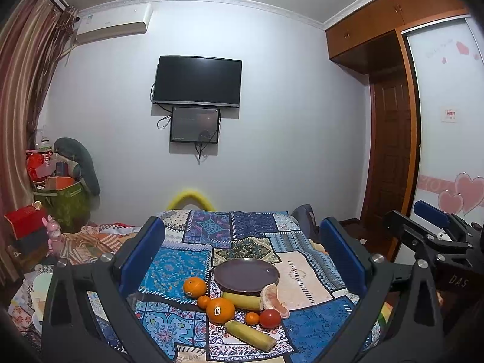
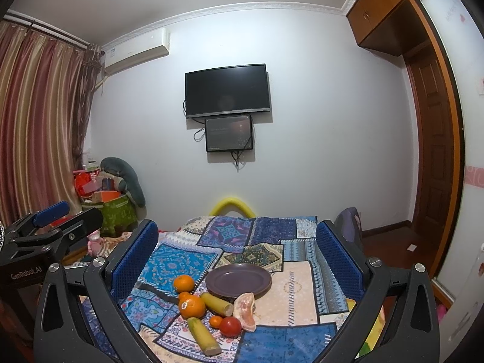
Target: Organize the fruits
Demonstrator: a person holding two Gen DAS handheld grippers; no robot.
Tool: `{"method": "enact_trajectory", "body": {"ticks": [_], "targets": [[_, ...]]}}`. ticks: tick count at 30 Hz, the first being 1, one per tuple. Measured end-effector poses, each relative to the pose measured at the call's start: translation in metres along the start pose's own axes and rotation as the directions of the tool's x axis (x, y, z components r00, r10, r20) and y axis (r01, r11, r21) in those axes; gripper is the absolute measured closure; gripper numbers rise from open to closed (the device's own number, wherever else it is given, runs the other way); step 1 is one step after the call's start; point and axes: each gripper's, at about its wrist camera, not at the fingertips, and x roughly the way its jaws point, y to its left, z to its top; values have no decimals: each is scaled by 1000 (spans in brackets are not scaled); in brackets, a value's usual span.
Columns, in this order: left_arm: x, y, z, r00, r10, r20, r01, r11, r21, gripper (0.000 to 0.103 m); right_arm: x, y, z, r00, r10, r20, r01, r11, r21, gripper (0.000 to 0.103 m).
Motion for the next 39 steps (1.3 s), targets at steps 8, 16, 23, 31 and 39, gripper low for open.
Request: {"method": "enact_trajectory", "body": {"ticks": [8,16,23,31,39], "targets": [[0,3,1,1000,-4,-2,4,1000,-6,0,0,-1,0,1000,0,1,0,1000,0,0],[0,3,2,1000,-6,-3,6,1000,-9,0,-1,-2,0,1000,2,1,-2,1000,6,0],[2,3,2,1000,-6,-2,6,1000,-7,0,0,-2,0,1000,4,1,-4,1000,3,0],[2,2,2,1000,-5,0,5,1000,-7,0,0,-2,0,1000,6,2,-6,1000,4,0],[3,2,2,1000,-3,-3,3,1000,-6,0,1,-2,-1,1000,10,-1,-10,1000,4,0]]}}
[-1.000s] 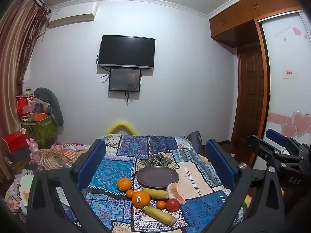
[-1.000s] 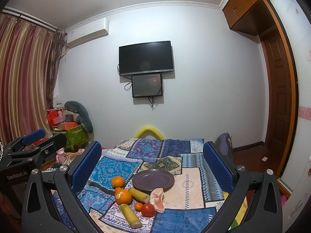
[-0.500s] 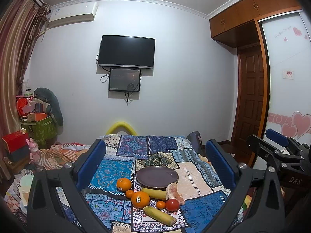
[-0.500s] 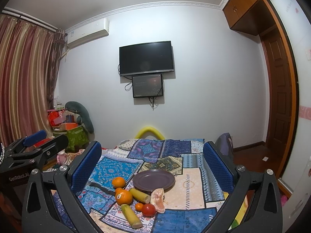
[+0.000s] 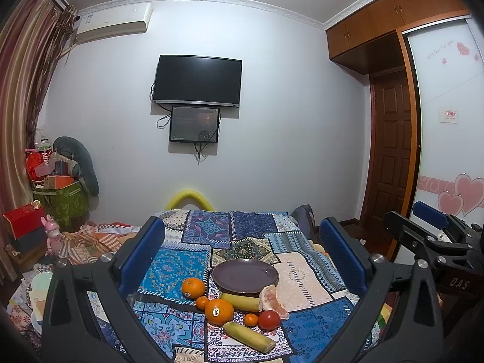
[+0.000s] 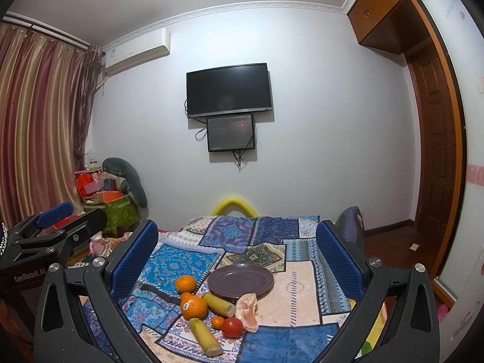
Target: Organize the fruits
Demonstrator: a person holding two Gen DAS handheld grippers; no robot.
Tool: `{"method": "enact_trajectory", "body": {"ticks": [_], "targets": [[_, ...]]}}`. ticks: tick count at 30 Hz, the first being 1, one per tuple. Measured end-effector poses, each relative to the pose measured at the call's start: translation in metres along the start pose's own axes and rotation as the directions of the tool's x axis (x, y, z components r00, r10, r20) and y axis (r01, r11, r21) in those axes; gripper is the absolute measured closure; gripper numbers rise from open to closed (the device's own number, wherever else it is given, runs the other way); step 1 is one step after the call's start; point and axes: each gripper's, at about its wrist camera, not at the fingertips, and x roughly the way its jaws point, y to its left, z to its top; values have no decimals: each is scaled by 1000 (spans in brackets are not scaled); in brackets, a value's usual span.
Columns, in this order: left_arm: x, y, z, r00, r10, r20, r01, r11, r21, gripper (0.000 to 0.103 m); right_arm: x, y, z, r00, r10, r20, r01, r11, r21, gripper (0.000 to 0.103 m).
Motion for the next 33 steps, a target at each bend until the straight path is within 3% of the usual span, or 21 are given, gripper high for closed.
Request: {"method": "enact_trajectory", "body": {"ticks": [9,17,25,33], "targets": [[19,5,-7,1000,-8,-30,8,1000,1,0,14,-1,-3,1000,13,-14,-14,1000,-16,0],[54,26,-21,994,35,-106,-38,999,-26,0,56,-11,-20,993,19,-115,-23,999,-28,1],[110,50,-49,965,79,-251,-83,996,-8,20,98,-25,-48,962,49,-267,-58,998,-29,25],[168,69,-90,907,76,-415,-82,997,3,45,137,-43,-77,907,64,-416,-76,997,-12,52]]}}
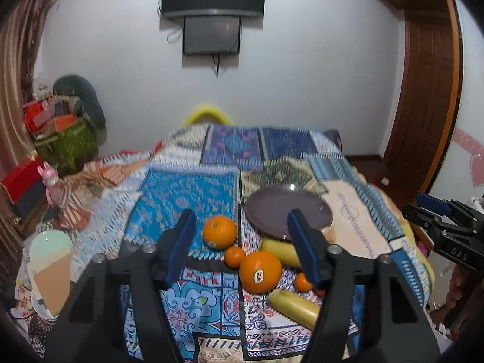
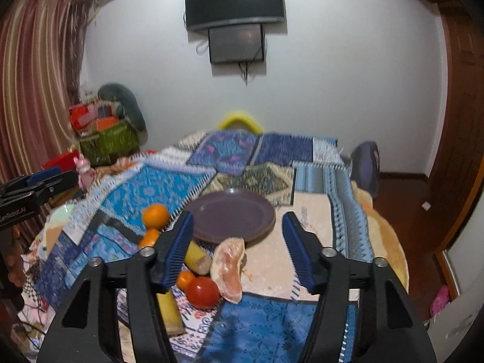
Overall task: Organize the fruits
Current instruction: 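Grasp the pink pomelo segment with the right tool while the left tool approaches the large orange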
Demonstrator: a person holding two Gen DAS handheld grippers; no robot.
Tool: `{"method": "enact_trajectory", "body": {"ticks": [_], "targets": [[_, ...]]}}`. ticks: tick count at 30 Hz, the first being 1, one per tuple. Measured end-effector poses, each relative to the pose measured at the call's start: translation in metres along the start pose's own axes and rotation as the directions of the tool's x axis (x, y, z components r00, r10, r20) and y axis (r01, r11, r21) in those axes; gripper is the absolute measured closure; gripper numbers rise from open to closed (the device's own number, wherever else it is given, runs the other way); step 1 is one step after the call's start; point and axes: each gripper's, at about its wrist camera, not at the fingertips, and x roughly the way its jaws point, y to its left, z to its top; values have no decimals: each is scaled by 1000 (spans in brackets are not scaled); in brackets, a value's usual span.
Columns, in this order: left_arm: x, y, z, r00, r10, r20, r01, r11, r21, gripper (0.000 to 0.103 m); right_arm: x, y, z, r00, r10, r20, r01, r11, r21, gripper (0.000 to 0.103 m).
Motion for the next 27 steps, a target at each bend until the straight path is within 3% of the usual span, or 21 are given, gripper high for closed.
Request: {"method": "enact_trajectory", "body": {"ticks": [2,4,11,23,27], "targets": [[18,1,-5,999,-10,-48,10,1000,1,57,10,-3,-4,999,10,-35,-10,1000,2,54],[31,0,-10,996,-18,-84,18,1000,4,59,22,-7,-8,997,19,-70,-18,1000,9,55],[68,-9,-28,985,-41,-166,46,998,31,59,63,-13,-22,985,58,-166,-54,998,26,55],[118,-18,-55,941,-113,-320,125,992,17,59,121,-9,-46,937,140,-321,-132,990,47,55],[125,-21,-61,934,-121,-337,134,991,16,53,135,-9,-53,919,160,-360,-149,987,57,55]]}}
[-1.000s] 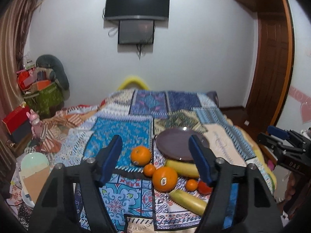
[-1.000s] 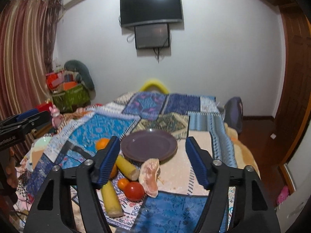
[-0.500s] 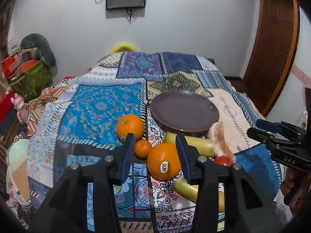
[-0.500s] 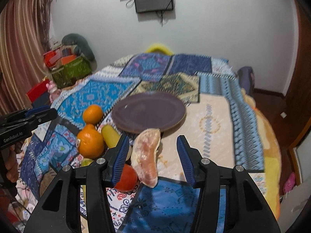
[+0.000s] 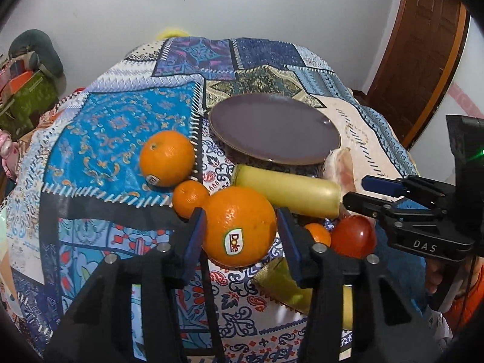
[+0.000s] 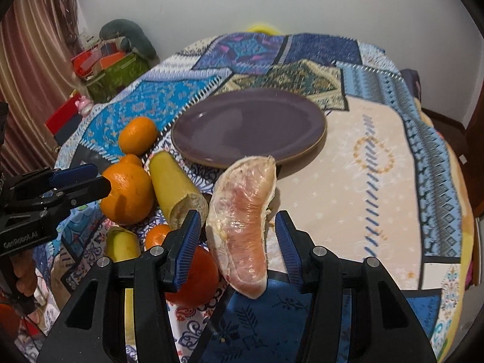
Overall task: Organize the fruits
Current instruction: 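Grasp the pink pomelo segment with the right tool while the left tool approaches the large orange, then grasp the large Dole orange with the left tool while the right tool lifts the pomelo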
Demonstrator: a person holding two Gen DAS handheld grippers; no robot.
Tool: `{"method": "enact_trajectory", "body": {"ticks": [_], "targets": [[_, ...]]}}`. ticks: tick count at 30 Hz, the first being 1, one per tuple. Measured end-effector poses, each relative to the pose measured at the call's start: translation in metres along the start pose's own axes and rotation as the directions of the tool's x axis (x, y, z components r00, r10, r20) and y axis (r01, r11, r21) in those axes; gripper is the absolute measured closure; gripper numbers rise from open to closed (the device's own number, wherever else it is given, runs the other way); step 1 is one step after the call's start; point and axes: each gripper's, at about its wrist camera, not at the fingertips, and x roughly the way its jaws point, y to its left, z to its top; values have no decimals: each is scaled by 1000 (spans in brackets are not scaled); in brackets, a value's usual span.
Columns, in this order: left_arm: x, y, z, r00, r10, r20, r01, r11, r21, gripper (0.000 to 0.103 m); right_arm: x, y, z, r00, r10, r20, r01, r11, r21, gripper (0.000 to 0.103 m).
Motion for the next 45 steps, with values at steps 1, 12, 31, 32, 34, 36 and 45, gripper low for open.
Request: {"method": "enact_trajectory", "body": {"ticks": [1,12,31,32,34,36,45], "targets": [[1,-1,-1,1000,4,3,-4,1000,5,50,3,-1,-1,1000,12,-8,-12,1000,3,55],[9,-8,-3,999,39,26,-40,998,44,40,9,-5,-2,999,21,-27,-21,1000,5,55],[20,2,-15,998,46,-40,-47,999,-4,39,10,-15,-7,995,83,-47,-81,996,44,70],[20,1,-15,998,46,-40,-47,999,-4,39,8,-18,-9,996,83,-44,-81,995,51,70],[20,1,-13,998,45,-39,-46,999,-11,38,5,-25,-11,995,89,-48,-85,993,77,70],[21,1,-11,998,47,-36,-48,999,-19,37,0,-30,-13,996,68,-50,-64,995,78,70],[30,4,-7,998,53,-29,-55,997,-55,36,5,-32,-10,997,26,-78,-22,998,56,65]]}}
